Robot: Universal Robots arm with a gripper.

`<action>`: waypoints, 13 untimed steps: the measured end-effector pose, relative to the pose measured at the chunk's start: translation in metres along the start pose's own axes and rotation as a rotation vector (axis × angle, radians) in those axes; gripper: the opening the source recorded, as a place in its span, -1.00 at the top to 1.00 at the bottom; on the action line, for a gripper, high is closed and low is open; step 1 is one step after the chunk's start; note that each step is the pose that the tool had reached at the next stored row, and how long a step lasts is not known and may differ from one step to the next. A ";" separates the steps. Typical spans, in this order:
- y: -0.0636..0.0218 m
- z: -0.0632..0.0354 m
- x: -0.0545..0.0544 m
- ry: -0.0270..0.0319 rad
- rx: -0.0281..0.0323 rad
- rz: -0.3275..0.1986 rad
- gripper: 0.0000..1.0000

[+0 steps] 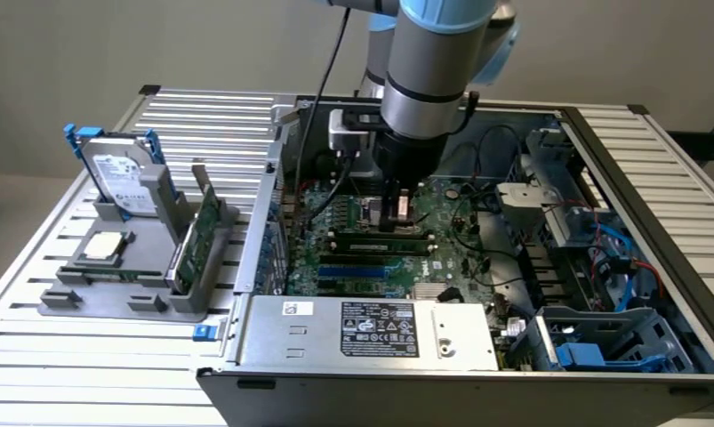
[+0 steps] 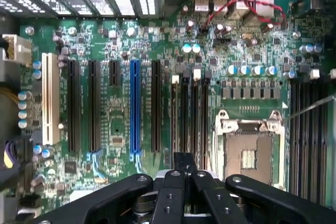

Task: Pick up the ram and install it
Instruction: 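Press down the ram until it locks into place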

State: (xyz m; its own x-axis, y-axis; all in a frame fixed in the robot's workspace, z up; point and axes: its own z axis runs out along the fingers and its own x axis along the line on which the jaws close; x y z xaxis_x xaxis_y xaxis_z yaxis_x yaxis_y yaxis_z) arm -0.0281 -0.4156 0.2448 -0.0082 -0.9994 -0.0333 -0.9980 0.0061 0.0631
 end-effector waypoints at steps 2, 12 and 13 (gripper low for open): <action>-0.0057 -0.0018 0.000 0.0001 -0.0003 0.000 0.79; -0.0125 -0.0061 0.000 -0.0001 -0.0008 0.000 0.79; -0.0125 -0.0061 0.000 -0.0001 -0.0008 0.000 0.79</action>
State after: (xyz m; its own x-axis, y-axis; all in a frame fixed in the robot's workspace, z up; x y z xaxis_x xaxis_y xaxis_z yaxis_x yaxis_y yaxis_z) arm -0.0152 -0.4159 0.2501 -0.0082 -0.9994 -0.0334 -0.9979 0.0060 0.0639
